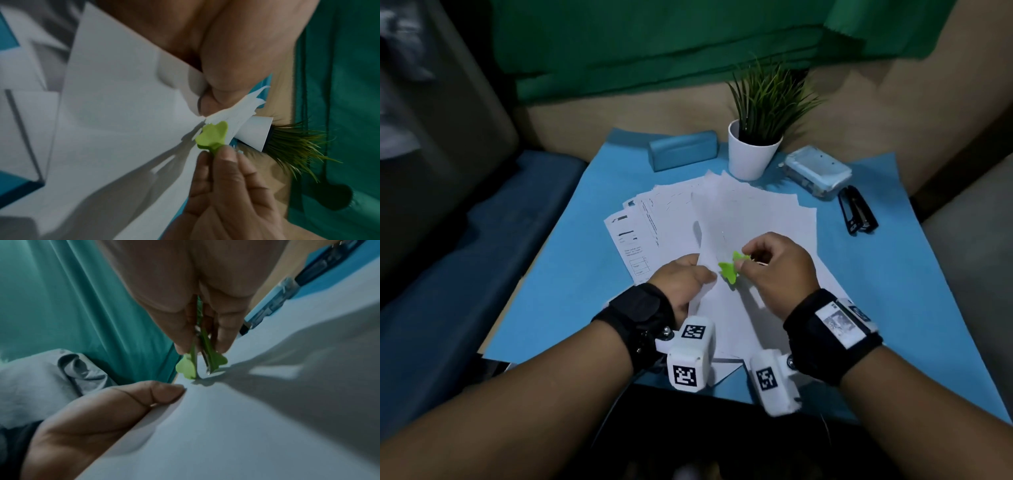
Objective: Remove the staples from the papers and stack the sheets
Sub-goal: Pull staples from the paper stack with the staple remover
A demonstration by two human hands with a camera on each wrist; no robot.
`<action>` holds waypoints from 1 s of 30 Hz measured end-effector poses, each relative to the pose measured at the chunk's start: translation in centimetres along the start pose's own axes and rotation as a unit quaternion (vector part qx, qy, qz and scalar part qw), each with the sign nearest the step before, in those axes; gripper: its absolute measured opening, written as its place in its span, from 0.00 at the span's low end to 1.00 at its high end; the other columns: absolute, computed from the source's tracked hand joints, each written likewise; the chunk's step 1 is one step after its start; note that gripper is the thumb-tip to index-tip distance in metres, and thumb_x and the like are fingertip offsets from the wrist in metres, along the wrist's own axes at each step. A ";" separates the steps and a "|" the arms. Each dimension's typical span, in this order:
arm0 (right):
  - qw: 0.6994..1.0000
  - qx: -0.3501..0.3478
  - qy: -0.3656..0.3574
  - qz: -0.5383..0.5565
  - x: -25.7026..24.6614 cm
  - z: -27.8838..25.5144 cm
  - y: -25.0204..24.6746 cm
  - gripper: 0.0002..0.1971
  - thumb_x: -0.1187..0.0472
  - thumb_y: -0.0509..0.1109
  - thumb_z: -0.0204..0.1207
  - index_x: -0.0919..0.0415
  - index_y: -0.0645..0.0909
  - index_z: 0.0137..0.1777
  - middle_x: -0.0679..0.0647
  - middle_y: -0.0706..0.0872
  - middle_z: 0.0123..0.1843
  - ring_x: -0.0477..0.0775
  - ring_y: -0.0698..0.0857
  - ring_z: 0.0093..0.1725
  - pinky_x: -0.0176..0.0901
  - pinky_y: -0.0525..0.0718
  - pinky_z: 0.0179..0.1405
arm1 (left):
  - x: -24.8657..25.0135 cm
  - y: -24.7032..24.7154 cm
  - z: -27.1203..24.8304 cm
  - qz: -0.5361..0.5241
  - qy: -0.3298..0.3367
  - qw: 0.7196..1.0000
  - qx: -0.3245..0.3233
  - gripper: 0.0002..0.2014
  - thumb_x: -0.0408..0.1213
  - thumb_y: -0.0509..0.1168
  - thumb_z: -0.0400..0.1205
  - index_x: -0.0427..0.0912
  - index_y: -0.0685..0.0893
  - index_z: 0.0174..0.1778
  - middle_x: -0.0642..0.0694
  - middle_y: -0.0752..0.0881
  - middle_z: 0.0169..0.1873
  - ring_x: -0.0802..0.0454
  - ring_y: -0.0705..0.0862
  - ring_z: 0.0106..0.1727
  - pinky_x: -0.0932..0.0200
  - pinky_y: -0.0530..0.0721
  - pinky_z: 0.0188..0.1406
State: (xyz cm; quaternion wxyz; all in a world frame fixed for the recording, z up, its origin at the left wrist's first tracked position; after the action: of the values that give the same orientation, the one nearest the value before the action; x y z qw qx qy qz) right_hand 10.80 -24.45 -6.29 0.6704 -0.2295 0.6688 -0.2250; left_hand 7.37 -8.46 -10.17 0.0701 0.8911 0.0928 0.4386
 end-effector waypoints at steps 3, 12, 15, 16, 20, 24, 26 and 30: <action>0.997 -0.041 0.007 -0.059 0.5 -0.6 0.0 0.11 0.57 0.81 0.65 0.50 0.80 0.37 0.46 0.87 0.43 0.45 0.84 0.41 0.35 0.79 0.39 | -0.5 0.2 -0.3 -0.040 0.008 0.999 0.011 0.09 0.22 0.64 0.82 0.37 0.85 0.52 0.34 0.89 0.40 0.43 0.87 0.30 0.57 0.86 0.26; 0.977 -0.123 -0.053 -0.167 -1.5 -1.4 -0.1 0.13 0.55 0.81 0.68 0.50 0.84 0.51 0.45 0.86 0.44 0.49 0.83 0.44 0.32 0.75 0.39 | -0.8 1.2 -1.6 -0.043 0.086 0.995 0.018 0.08 0.18 0.66 0.78 0.32 0.89 0.44 0.32 0.89 0.39 0.43 0.86 0.37 0.56 0.87 0.37; 0.975 -0.130 -0.045 -0.176 -2.0 -1.7 -0.5 0.28 0.53 0.81 0.67 0.49 0.77 0.68 0.48 0.85 0.55 0.50 0.84 0.54 0.34 0.76 0.51 | -0.6 1.0 -1.8 -0.056 0.111 0.992 0.027 0.09 0.19 0.67 0.78 0.29 0.89 0.51 0.26 0.91 0.48 0.38 0.87 0.42 0.41 0.88 0.50; 0.974 -0.128 -0.041 -0.184 -2.1 -1.7 -0.7 0.30 0.52 0.82 0.67 0.50 0.77 0.69 0.49 0.86 0.57 0.51 0.84 0.57 0.36 0.77 0.55 | -0.6 1.0 -1.9 -0.053 0.119 0.991 0.027 0.10 0.20 0.68 0.78 0.30 0.90 0.52 0.26 0.91 0.49 0.38 0.88 0.43 0.37 0.88 0.53; 0.966 -0.102 -0.066 -0.229 -3.0 -1.9 -1.0 0.17 0.49 0.81 0.66 0.55 0.83 0.50 0.47 0.86 0.43 0.52 0.83 0.45 0.33 0.76 0.37 | -0.9 1.4 -2.6 -0.057 0.151 0.987 0.021 0.10 0.21 0.65 0.81 0.33 0.90 0.52 0.27 0.91 0.49 0.38 0.89 0.44 0.38 0.88 0.52; 0.961 -0.083 -0.059 -0.257 -3.9 -2.5 -1.7 0.15 0.46 0.80 0.66 0.53 0.80 0.40 0.46 0.81 0.33 0.49 0.78 0.36 0.30 0.67 0.29 | -1.1 2.0 -3.3 -0.052 0.178 0.983 0.006 0.13 0.21 0.64 0.82 0.38 0.92 0.51 0.33 0.93 0.46 0.42 0.89 0.43 0.48 0.89 0.46; 0.955 -0.076 -0.060 -0.280 -4.6 -2.6 -2.0 0.16 0.45 0.78 0.66 0.54 0.76 0.35 0.46 0.76 0.29 0.50 0.75 0.33 0.28 0.62 0.25 | -1.1 2.2 -3.6 -0.039 0.194 0.980 0.005 0.16 0.20 0.63 0.82 0.40 0.93 0.50 0.36 0.93 0.45 0.44 0.89 0.43 0.49 0.88 0.46; 0.947 -0.081 -0.054 -0.306 -5.7 -2.8 -2.2 0.15 0.46 0.77 0.68 0.55 0.77 0.36 0.47 0.75 0.30 0.52 0.75 0.35 0.29 0.62 0.25 | -1.2 2.5 -4.2 -0.023 0.220 0.975 -0.001 0.18 0.18 0.60 0.82 0.40 0.93 0.51 0.38 0.93 0.44 0.44 0.89 0.43 0.49 0.87 0.46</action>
State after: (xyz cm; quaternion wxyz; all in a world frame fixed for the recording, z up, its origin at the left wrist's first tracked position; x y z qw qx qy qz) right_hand 7.99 -22.75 -0.45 0.5839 -0.4885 0.5451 -0.3512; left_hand 3.55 -10.96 -8.04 0.0587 0.7705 0.1263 0.6220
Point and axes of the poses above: each hand's wrist, its own z-axis towards the middle knuckle, its own y-axis out of the palm, x = y × z, the point moved 5 cm from there along z, towards the middle knuckle
